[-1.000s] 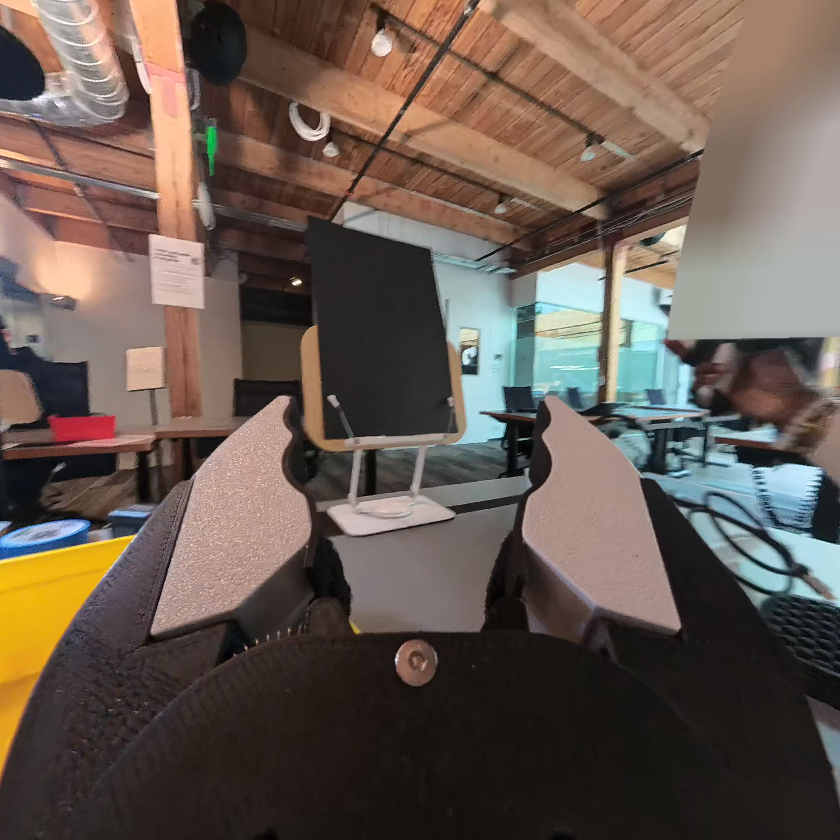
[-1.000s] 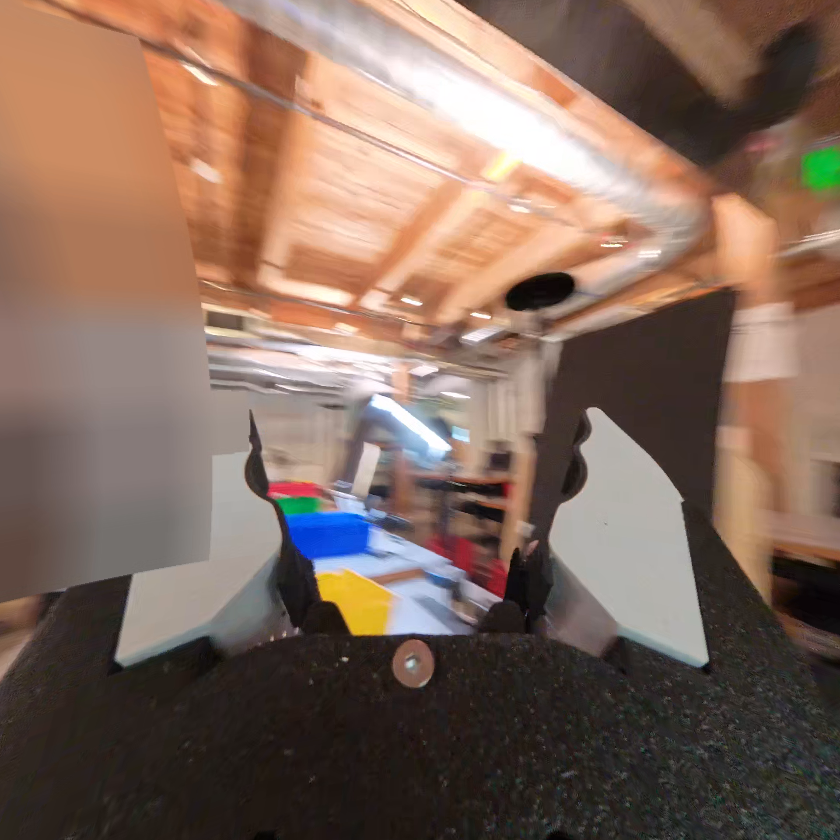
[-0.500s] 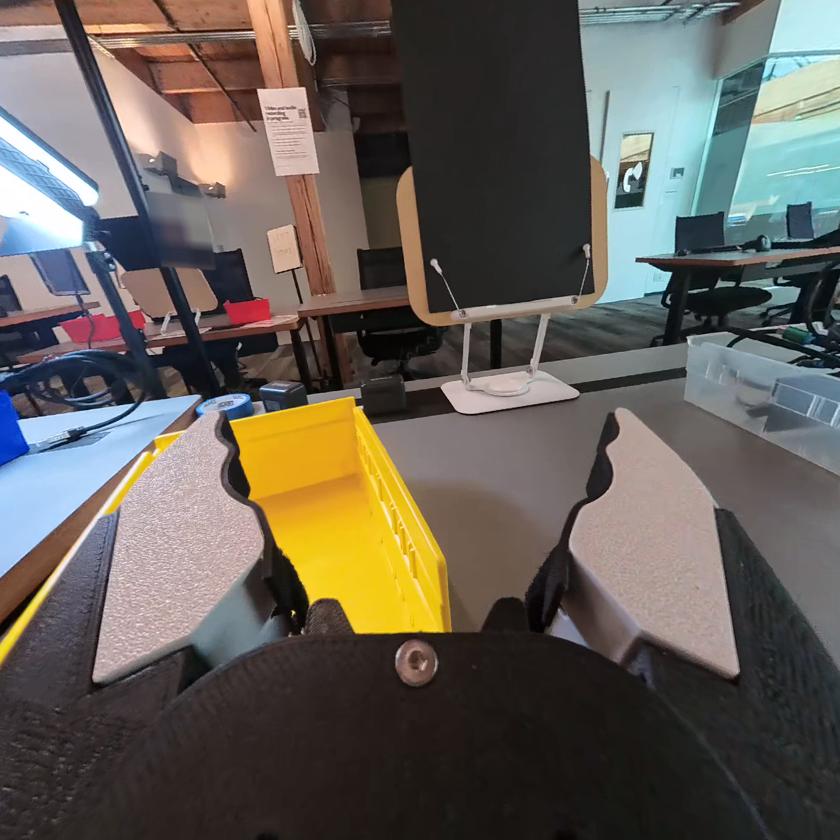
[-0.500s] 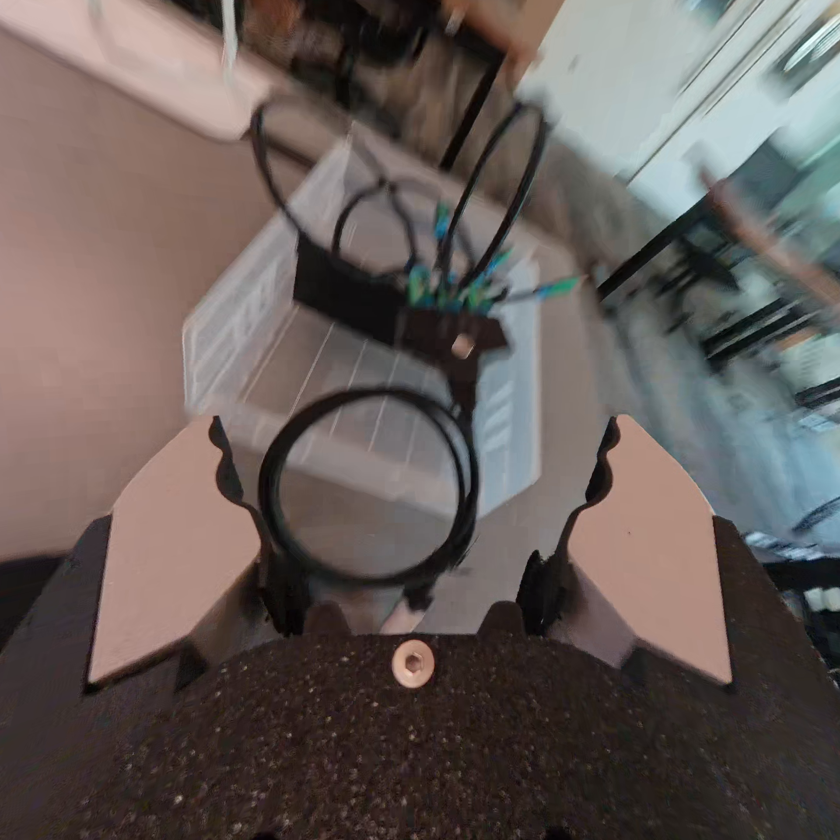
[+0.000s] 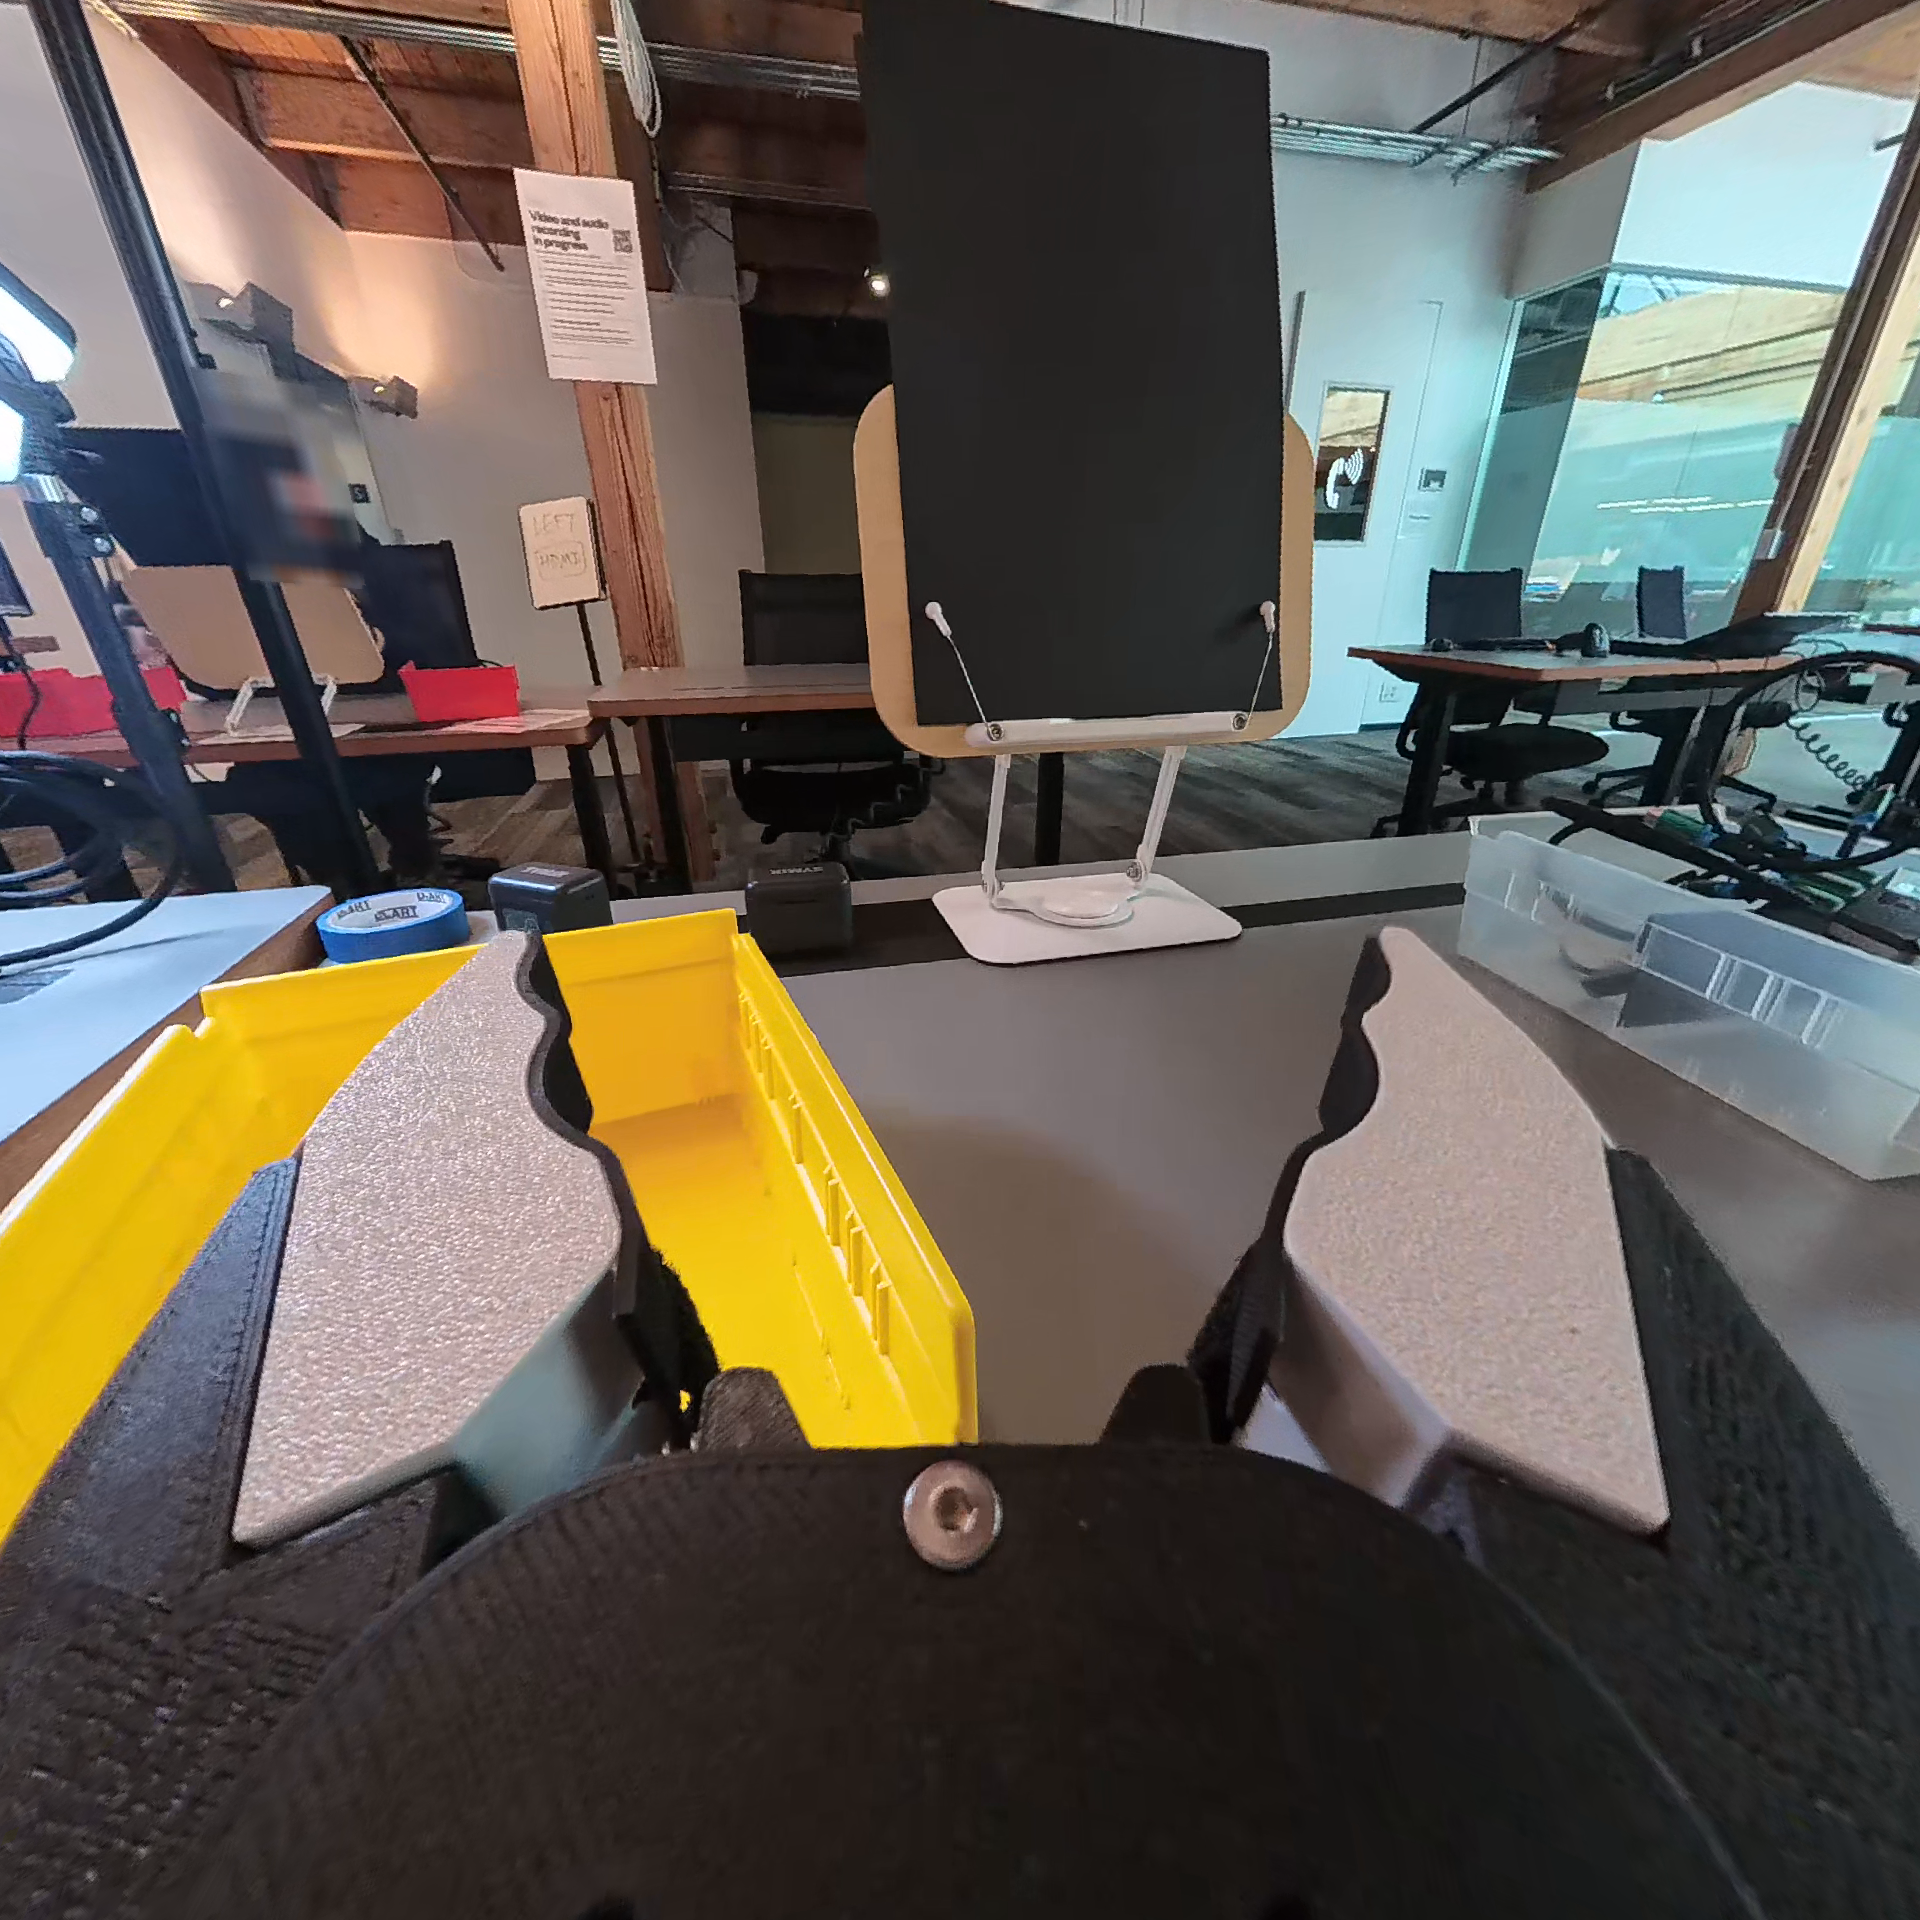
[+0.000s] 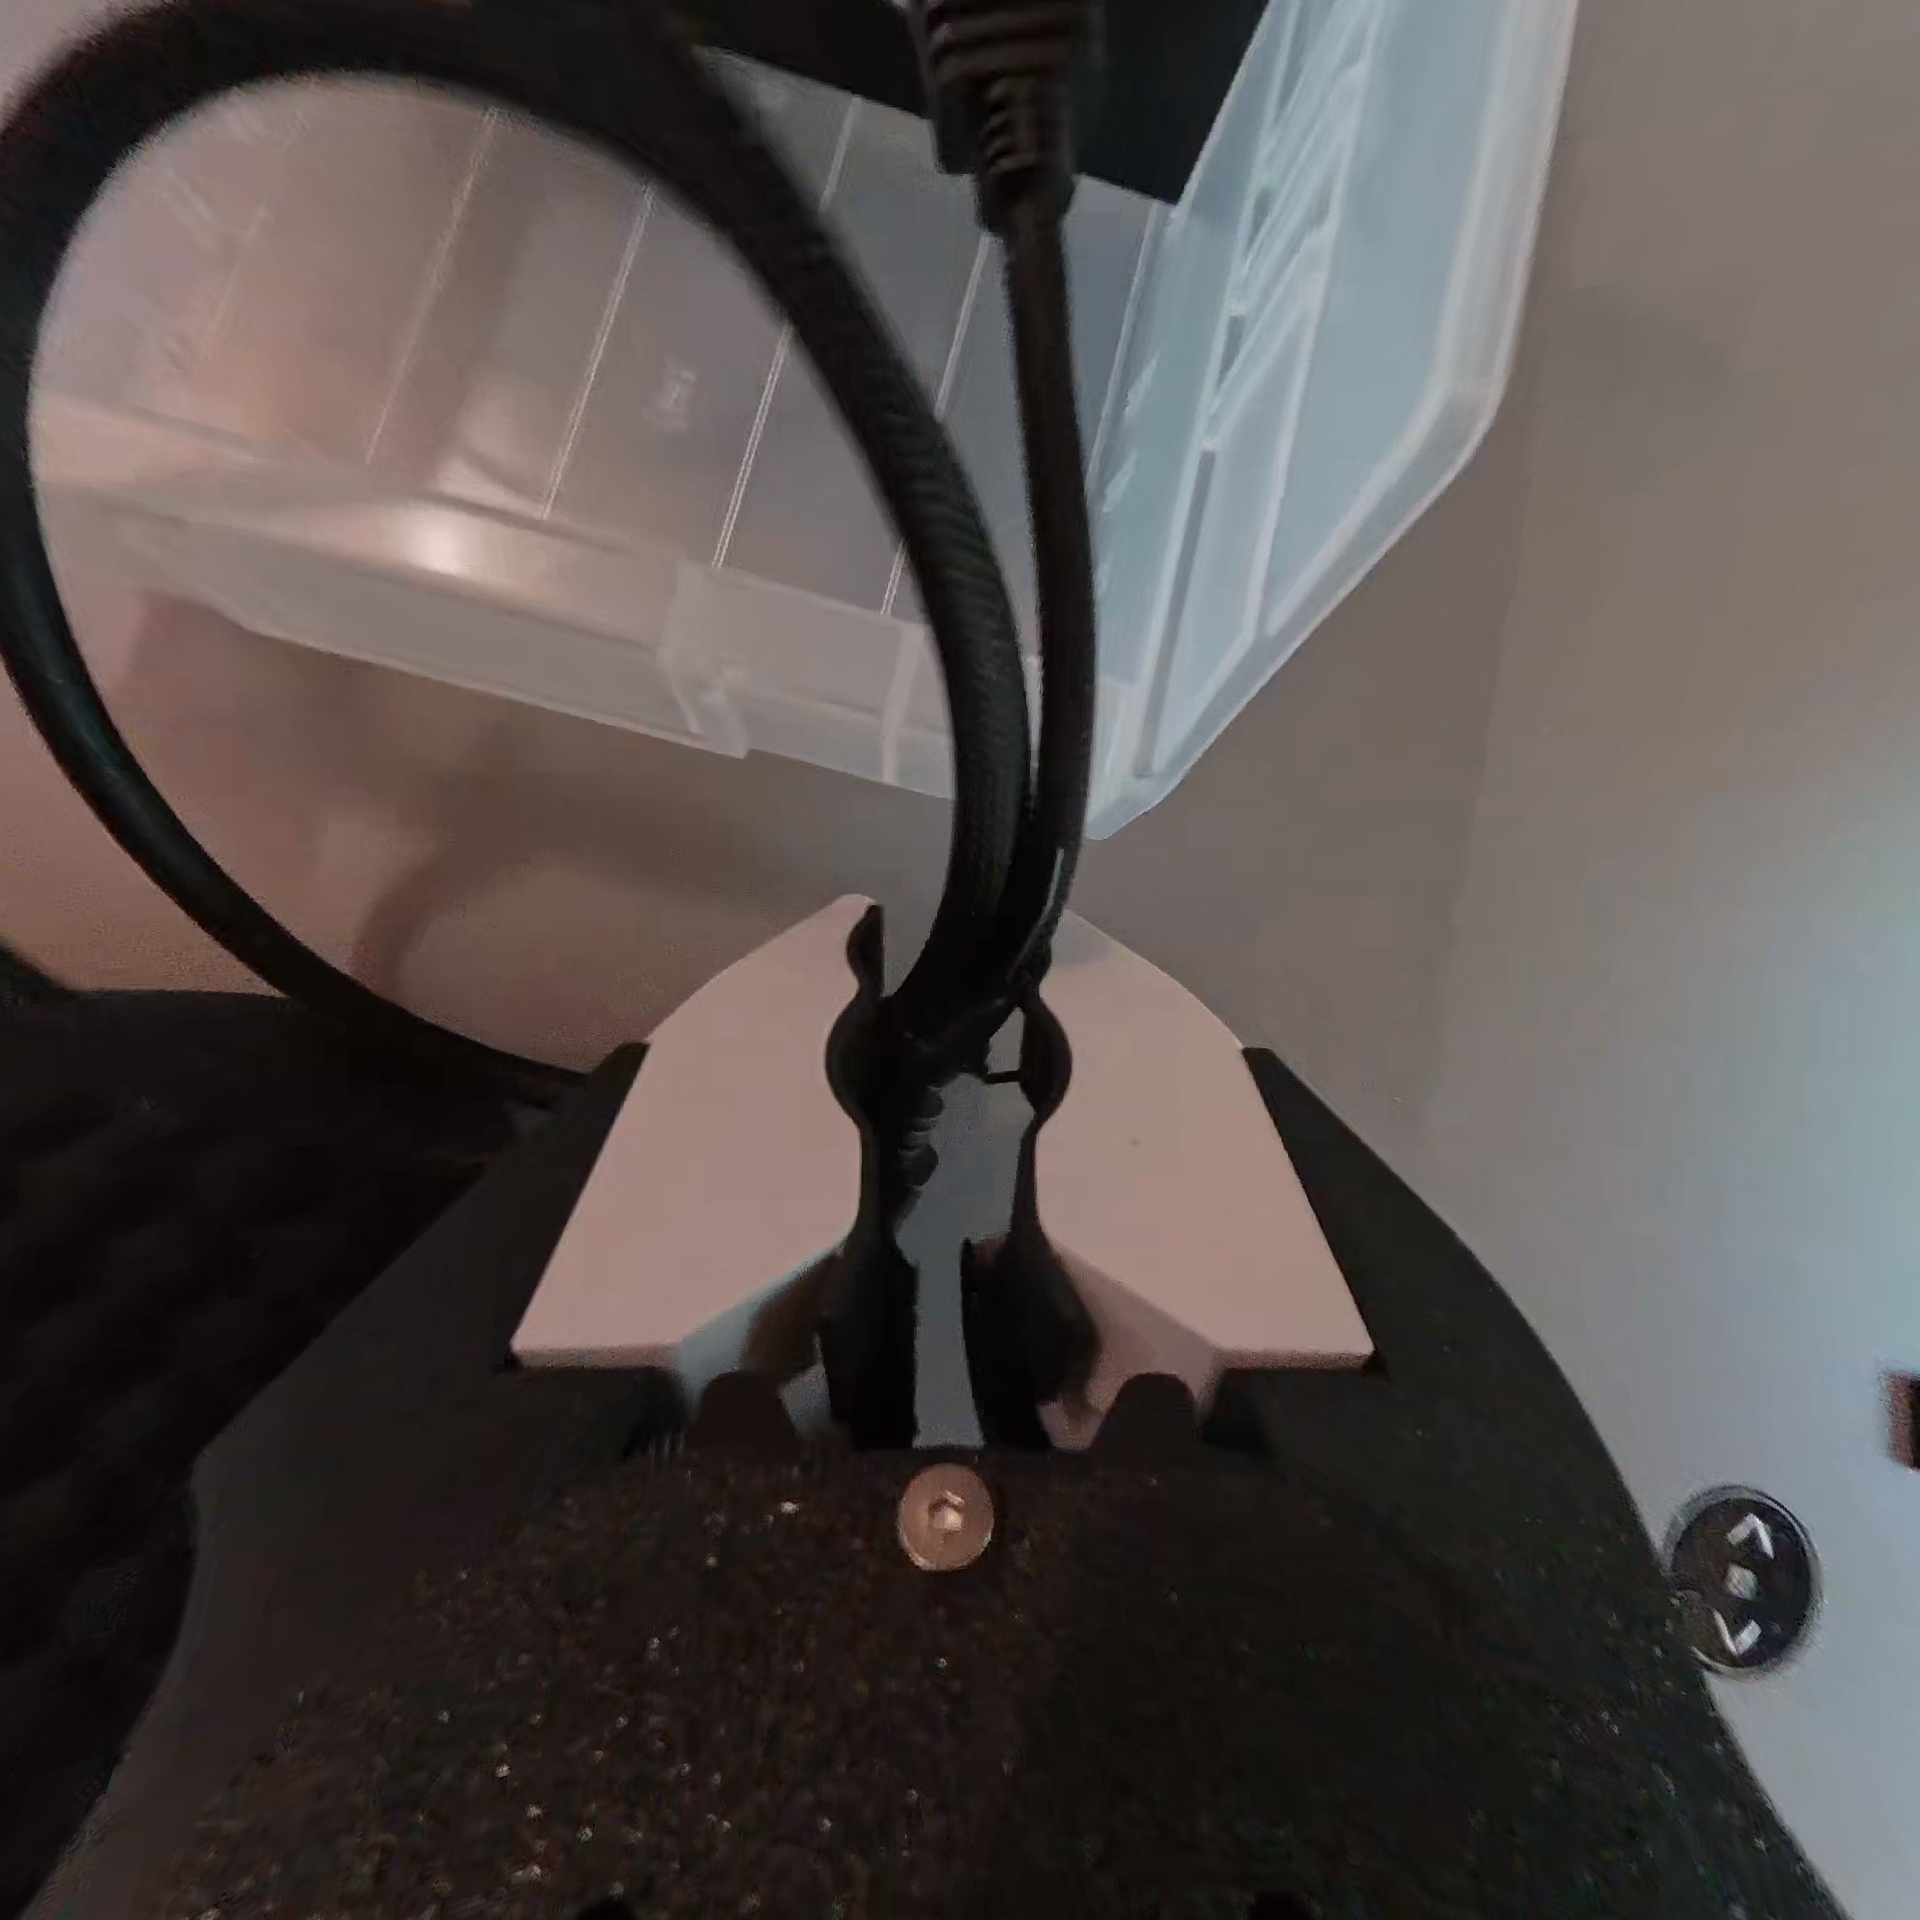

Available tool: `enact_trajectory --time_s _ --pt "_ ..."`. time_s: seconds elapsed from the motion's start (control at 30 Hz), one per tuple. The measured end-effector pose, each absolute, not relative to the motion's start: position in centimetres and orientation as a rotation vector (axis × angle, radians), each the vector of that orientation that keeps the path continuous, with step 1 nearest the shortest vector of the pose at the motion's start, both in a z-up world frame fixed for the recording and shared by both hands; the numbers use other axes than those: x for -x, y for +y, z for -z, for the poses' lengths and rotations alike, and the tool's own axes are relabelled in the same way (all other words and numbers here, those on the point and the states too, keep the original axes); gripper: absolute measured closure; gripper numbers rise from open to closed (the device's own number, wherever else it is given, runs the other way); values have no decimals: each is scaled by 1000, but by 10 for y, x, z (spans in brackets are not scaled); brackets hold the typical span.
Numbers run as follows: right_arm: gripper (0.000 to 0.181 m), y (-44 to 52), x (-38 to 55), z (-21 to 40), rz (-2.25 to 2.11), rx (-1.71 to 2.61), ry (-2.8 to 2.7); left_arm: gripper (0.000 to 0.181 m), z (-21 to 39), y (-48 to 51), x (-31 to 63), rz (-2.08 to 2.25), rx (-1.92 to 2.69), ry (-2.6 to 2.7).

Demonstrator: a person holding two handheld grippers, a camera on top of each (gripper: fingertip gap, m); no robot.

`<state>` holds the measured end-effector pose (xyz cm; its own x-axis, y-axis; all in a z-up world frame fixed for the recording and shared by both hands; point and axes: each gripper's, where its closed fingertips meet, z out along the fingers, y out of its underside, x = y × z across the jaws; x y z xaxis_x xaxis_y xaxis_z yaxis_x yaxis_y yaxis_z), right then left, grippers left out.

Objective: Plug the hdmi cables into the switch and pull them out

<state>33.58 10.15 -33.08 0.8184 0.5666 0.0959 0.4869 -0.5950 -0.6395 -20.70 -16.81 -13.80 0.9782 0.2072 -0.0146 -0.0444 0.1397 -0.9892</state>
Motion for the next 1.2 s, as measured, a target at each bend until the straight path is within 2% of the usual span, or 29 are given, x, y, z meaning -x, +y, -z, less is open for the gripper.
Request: enact_trajectory --time_s 0.07,0.23,0.43,0.5,0.63,0.7,0.8,0.97,1.07,1.2 --pt "164 106 -336 307 -105 2249 -766 45 138 -170 209 -209 1429 -129" --pt "167 133 -317 209 6 1953 -865 51 133 -170 213 -210 1400 -130" --pt "166 191 -305 151 86 1727 -836 53 137 -169 209 -210 1418 -107" --pt "165 200 -301 159 134 1638 -780 53 141 -170 208 -215 1427 -105" --pt "162 204 -294 219 426 1532 -876 54 145 -169 209 -199 1438 -114" --pt "158 210 -288 241 431 1566 -859 54 143 -168 207 -198 1442 -95" --pt "158 218 -285 248 318 1636 -825 54 141 -169 207 -228 1454 -77" --pt "156 233 -283 242 366 1668 -939 56 147 -168 204 -207 1467 -83" --pt "134 234 -282 268 211 1836 -989 56 154 -167 200 -199 1506 -66" --pt "115 225 -281 247 134 1747 -972 57 160 -168 201 -227 1554 -54"
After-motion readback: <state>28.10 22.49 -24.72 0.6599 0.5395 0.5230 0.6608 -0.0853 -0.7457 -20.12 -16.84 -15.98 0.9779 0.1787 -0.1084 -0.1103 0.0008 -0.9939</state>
